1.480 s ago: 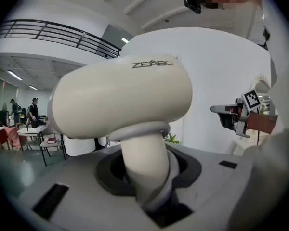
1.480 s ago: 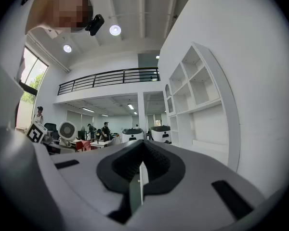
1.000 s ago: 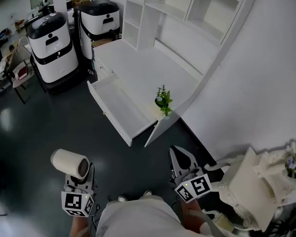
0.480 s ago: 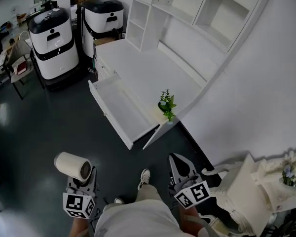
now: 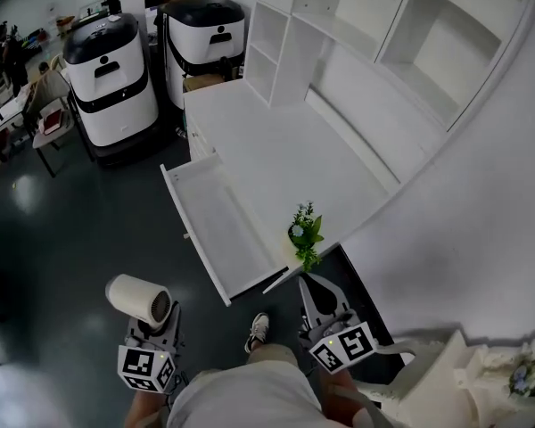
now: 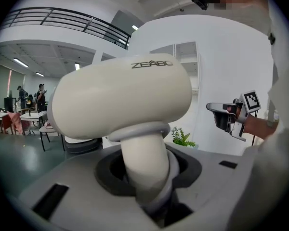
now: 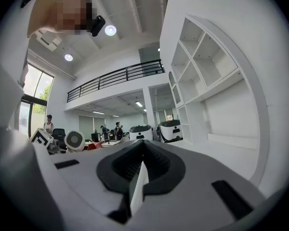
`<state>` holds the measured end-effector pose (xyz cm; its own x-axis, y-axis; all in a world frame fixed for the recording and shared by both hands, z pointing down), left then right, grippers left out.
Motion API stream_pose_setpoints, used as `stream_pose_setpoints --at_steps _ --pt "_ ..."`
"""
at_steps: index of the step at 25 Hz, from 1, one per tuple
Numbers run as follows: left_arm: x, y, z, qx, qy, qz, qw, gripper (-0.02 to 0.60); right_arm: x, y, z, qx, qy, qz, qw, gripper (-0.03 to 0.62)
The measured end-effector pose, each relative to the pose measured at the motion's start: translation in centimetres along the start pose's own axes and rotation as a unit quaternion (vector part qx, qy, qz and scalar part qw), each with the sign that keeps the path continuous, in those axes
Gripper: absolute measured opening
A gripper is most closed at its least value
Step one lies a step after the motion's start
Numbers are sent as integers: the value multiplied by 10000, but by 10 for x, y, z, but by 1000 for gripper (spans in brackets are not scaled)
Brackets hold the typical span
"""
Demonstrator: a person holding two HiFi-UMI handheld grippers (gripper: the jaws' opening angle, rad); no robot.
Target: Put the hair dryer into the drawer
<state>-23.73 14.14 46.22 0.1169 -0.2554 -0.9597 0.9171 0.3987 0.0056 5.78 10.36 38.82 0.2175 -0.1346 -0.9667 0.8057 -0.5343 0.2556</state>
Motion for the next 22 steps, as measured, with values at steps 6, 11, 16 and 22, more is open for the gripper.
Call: stream_pose_setpoints --at_steps 6,11,16,22 --pt "33 19 86 241 -109 -69 9996 141 23 83 52 370 -82 101 9992 8" --pt "45 24 139 470 -348 -231 9980 141 23 130 83 691 -277 267 9969 8" --pt "47 24 165 717 -571 -296 9953 143 13 148 111 1068 -491 430 9921 8" --pt "29 17 178 803 -827 -605 9915 143 6 132 139 1466 -713 414 9858 8"
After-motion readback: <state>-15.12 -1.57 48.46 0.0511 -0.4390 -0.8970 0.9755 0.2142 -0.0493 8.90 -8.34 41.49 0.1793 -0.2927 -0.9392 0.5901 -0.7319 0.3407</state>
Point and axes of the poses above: the fingertips, and each gripper's own axes: z forward along the fingers, y to its right, x out of its top, the point moved 4 cm from there along -z, backward along the fingers, and after that the axes turned 6 degrees about z, right-handed, at the moved point
